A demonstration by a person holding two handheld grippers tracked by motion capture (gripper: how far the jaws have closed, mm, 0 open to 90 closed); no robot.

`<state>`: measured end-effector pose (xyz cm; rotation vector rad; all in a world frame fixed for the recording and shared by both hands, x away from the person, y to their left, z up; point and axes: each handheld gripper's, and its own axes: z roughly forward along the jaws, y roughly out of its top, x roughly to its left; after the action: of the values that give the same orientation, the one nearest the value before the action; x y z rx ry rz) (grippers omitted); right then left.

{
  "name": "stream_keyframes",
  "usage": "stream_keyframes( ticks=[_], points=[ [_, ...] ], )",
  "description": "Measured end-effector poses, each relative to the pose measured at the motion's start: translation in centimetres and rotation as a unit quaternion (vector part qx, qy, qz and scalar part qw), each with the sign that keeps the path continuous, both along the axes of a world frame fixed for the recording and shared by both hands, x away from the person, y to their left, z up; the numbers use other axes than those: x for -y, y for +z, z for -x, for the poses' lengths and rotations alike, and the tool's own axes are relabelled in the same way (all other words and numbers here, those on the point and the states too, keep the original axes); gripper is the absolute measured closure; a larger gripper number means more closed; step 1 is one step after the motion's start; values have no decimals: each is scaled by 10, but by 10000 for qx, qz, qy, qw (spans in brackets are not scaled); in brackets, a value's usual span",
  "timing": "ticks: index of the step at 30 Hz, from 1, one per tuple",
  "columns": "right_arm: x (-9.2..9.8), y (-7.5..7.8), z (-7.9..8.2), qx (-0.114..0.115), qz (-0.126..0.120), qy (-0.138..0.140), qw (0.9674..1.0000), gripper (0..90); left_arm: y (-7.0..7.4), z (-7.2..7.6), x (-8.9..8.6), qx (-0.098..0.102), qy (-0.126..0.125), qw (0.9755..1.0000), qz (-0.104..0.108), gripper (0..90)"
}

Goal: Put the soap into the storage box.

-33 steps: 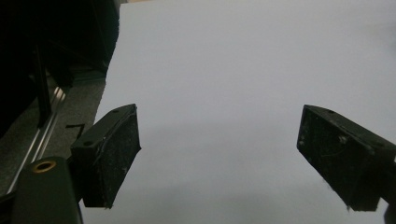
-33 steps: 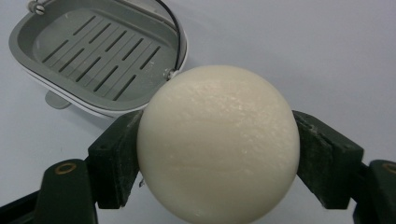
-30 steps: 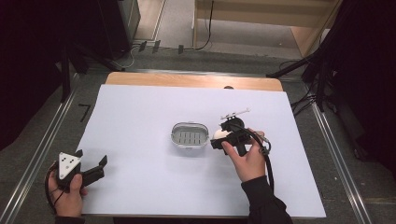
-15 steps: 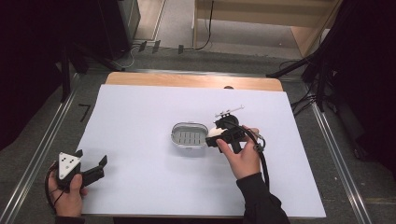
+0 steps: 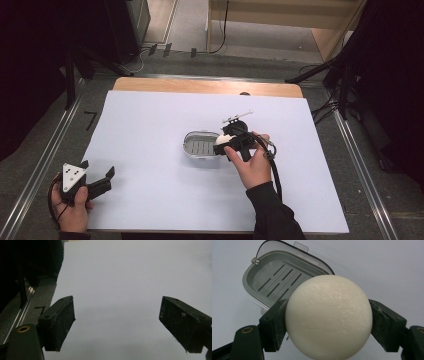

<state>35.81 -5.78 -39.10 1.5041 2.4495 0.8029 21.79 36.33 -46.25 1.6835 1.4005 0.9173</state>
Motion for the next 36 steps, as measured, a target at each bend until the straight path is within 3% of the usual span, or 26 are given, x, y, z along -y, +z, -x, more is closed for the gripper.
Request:
stream_keyframes(
  ticks=[36],
  points=[
    [-49, -3, -10, -112, 49, 337, 9994, 237, 0, 0, 0, 14, -6, 10000, 23, 139]
  ],
)
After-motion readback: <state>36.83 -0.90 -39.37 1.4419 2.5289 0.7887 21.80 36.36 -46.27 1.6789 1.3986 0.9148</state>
